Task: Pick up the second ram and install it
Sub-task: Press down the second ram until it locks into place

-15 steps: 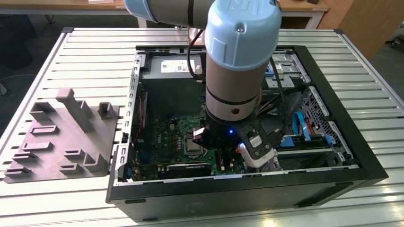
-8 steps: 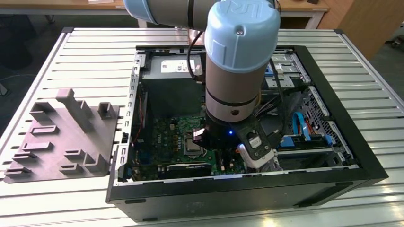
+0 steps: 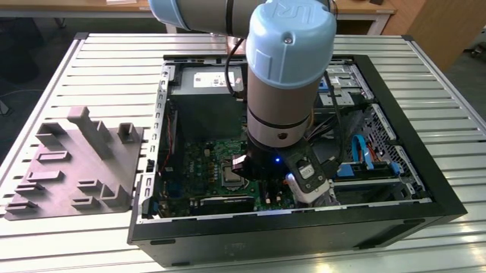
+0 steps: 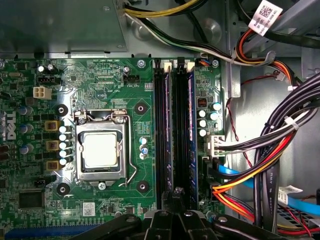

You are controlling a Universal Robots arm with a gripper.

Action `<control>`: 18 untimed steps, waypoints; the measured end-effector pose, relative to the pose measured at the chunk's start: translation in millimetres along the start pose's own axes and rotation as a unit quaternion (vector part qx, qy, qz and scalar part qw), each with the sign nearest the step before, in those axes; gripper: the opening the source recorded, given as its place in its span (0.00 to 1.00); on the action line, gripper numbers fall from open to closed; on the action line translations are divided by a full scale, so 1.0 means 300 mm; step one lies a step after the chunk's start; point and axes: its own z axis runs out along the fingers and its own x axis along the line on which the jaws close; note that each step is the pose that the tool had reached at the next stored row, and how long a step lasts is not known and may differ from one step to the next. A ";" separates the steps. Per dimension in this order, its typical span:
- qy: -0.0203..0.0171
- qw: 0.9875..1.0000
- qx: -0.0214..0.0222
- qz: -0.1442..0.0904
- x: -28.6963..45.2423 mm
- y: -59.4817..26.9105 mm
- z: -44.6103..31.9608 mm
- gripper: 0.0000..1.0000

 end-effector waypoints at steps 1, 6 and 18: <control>0.000 1.000 0.000 0.000 0.000 0.000 0.002 0.10; 0.000 1.000 0.000 0.000 0.000 0.000 0.003 0.10; 0.000 1.000 0.000 0.000 -0.005 0.002 -0.089 0.10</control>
